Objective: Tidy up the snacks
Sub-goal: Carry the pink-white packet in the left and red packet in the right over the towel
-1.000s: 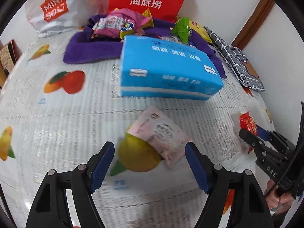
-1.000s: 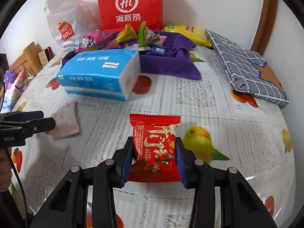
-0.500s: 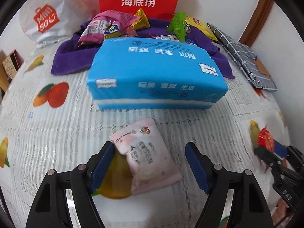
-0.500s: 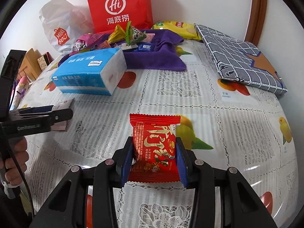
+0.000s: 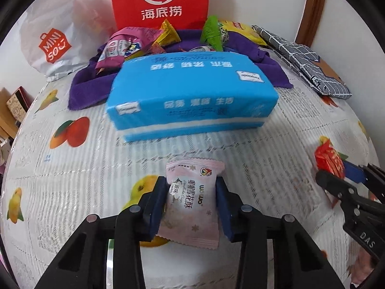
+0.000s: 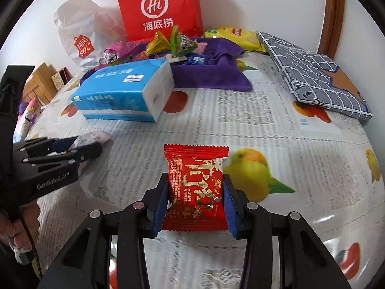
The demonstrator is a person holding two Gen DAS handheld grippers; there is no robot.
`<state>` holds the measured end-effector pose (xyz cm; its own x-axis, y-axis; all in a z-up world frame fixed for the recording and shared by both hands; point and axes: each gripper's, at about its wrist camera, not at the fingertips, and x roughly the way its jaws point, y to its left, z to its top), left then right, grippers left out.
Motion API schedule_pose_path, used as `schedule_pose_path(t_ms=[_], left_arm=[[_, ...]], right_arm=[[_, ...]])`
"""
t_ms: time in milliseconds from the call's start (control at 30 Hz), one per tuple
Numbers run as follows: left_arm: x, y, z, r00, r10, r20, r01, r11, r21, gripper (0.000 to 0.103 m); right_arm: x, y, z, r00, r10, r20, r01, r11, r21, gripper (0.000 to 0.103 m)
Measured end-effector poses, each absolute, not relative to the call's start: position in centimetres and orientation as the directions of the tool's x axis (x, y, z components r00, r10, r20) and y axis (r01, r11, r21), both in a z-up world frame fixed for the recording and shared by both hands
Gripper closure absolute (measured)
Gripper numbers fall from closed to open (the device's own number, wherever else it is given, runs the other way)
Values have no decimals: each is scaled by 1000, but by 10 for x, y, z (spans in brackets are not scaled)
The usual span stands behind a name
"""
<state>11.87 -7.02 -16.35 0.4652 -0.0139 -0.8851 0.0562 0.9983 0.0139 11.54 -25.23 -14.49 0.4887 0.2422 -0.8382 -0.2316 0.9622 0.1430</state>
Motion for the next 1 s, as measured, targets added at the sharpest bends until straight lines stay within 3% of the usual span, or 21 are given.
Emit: schedule_pose_path(t_ms=[633,800,1000], left_arm=[[107,-44,-168,552,-35,-833,53,999,-6,62],[106,-48,-169,553,-20,-833,56,998,13,61],[106,-48,-169,554,-22,-832,55,998,10,60]], right_arm=[[133,-229,-155,515,249,-820,-170,968,187,60],[132,-209,-156,522,148,-840,-204,978,46,59],[133,-215,-156,519,175,-837,-201,976,80,58]])
